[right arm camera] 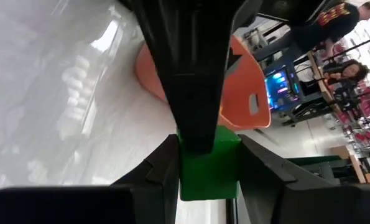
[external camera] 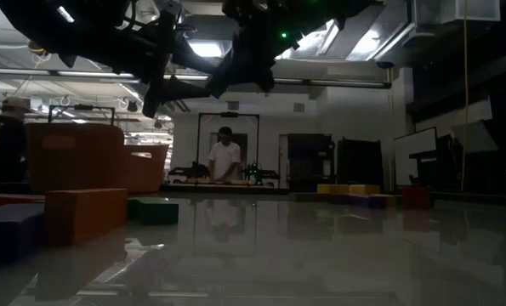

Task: Sort blocks by size
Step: Put the small green block into the red bin

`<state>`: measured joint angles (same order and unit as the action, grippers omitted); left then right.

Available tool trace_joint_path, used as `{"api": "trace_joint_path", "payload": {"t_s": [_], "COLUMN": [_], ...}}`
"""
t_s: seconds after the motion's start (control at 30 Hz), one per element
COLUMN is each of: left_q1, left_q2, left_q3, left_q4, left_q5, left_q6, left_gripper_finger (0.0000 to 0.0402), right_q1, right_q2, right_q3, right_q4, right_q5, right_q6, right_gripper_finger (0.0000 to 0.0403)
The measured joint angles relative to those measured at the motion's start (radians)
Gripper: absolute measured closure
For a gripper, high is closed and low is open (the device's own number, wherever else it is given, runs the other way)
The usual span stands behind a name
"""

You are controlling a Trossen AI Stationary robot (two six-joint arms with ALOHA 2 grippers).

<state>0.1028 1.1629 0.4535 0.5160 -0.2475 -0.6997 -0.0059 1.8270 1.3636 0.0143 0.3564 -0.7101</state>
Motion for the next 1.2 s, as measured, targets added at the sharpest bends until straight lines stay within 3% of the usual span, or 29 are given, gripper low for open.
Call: {"api": "trace_joint_path", "payload": {"t_s": [0.47,0.67,0.77,1.0,1.1,1.2], "left_q1": [0.007,0.009,0.01,0.008,0.01,0.01], "left_q2": [0.13,0.154,0.152,0.153,0.134,0.081], "left_q3": [0.001,0.001,0.001,0.001,0.001,0.001], "left_q4": [0.09,0.112,0.114,0.093,0.079,0.029], "left_q5": [-0.043,-0.046,-0.046,-0.042,-0.036,-0.004], "left_q6": [-0.004,-0.046,-0.058,-0.026,-0.009,0.021], "left_gripper_finger": [0.0209,0.0257,0.0284,0.0284,0.0284,0.0284], "right_q1": [-0.001,0.0,-0.001,0.0,0.0,0.0], "right_q2": [0.06,0.061,0.061,0.06,0.059,0.059], "right_q3": [0.0,0.0,0.0,0.001,0.04,0.146], "right_q4": [0.036,0.033,0.037,0.031,-0.072,-0.31], "right_q5": [0.005,0.004,0.005,-0.027,-0.018,-0.013], "right_q6": [0.054,0.05,0.046,0.052,0.043,0.017], "right_gripper_finger": [0.0274,0.0271,0.026,0.0216,0.0196,0.018]}}
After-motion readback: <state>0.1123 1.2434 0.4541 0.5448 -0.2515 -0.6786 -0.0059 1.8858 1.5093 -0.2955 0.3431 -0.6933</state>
